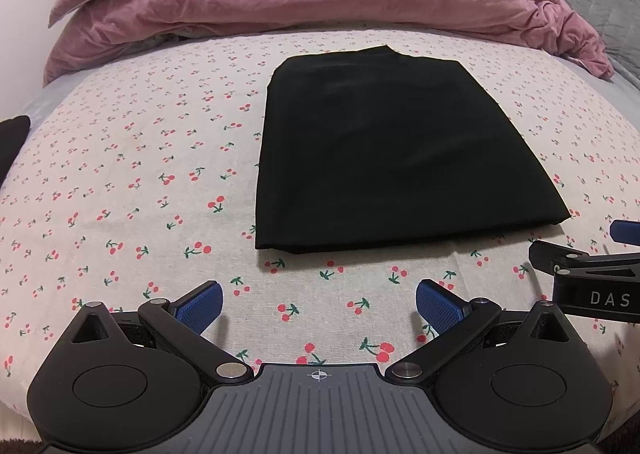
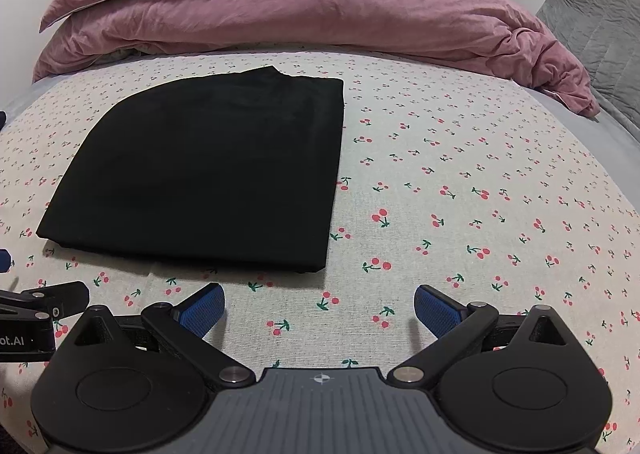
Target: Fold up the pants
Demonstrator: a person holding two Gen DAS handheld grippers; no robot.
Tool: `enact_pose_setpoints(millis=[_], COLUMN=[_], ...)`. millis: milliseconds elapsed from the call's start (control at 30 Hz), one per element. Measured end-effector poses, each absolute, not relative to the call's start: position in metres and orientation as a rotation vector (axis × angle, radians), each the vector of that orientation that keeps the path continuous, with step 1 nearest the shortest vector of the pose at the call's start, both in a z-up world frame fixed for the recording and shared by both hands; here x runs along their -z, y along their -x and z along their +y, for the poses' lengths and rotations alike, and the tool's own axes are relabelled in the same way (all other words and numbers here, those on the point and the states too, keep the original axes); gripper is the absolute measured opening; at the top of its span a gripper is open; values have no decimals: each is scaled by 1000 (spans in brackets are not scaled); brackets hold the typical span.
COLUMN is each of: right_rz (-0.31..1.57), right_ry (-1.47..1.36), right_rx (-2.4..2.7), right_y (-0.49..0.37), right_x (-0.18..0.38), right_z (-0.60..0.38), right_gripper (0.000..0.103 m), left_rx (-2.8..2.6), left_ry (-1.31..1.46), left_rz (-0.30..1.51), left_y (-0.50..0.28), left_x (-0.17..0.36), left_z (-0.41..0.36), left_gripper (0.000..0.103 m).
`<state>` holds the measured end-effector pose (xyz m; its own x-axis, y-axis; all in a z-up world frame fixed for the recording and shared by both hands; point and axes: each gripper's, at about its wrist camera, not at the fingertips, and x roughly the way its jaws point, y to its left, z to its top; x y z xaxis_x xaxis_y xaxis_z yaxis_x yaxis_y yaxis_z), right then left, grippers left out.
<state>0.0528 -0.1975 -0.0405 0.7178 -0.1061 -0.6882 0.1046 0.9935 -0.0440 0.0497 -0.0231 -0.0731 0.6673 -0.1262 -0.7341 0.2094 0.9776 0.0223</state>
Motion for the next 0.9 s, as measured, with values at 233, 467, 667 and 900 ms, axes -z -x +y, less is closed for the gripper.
enact_pose_setpoints(millis=[233, 467, 667, 900], right_rz=[763, 761, 762, 755], right_ry=[1, 1, 1, 9], right_rx=[116, 117, 117, 112], right_y=[-53, -53, -53, -53], right_x=[40, 40, 40, 38], right_z=[-198, -198, -197, -195], right_gripper=[101, 101, 101, 101], left_rx=[191, 196, 194, 202], left_ry=[-104, -110, -111, -96], left_rz=[824, 827, 828, 831], left_y=[-50, -49, -49, -48], left_x=[74, 76, 76, 75], left_z=[-23, -25, -25, -22], left_gripper=[103, 103, 103, 103])
